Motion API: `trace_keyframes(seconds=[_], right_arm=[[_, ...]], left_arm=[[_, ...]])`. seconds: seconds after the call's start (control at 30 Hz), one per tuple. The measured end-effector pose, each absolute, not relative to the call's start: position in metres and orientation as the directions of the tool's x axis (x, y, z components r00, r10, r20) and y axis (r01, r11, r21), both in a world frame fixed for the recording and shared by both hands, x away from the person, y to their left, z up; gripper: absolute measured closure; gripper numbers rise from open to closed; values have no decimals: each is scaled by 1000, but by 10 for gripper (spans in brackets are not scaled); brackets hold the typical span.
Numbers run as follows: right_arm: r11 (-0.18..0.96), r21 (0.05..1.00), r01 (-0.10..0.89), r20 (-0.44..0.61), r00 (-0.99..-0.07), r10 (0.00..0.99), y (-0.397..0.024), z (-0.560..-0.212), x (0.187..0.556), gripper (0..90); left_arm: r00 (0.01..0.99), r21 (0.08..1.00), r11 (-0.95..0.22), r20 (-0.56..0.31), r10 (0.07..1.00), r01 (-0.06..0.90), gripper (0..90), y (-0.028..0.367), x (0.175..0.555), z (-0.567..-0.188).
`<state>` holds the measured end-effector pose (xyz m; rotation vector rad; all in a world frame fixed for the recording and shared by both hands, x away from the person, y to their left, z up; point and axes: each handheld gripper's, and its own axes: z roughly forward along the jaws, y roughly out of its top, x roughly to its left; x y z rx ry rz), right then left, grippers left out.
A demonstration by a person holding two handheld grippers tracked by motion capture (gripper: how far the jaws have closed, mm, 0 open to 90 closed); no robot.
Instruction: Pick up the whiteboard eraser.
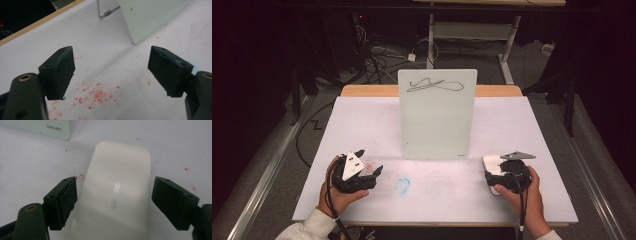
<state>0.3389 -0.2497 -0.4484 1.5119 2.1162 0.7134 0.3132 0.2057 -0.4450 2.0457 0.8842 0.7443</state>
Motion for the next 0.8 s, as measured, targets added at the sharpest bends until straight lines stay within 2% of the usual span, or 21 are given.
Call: trace_keyframes(seconds=[0.13,0.5,0.67,0.7,0.8], right_arm=[[250,610,752,-28,-295,955,-251,-456,343,226],[252,629,735,-45,-290,956,-248,-460,345,250],[221,642,734,-21,-271,962,-250,-463,344,261],[209,643,737,-11,-265,964,-250,-462,343,302],[223,650,727,-20,-277,961,-250,-462,343,305]], left_arm=[[598,815,-475,207,774,332,208,204,314,-446],[608,804,-488,208,766,340,208,200,315,-448],[614,798,-506,227,756,328,209,198,316,-448],[615,798,-506,227,755,327,208,198,316,-448],[617,797,-510,232,752,323,208,197,316,-448]])
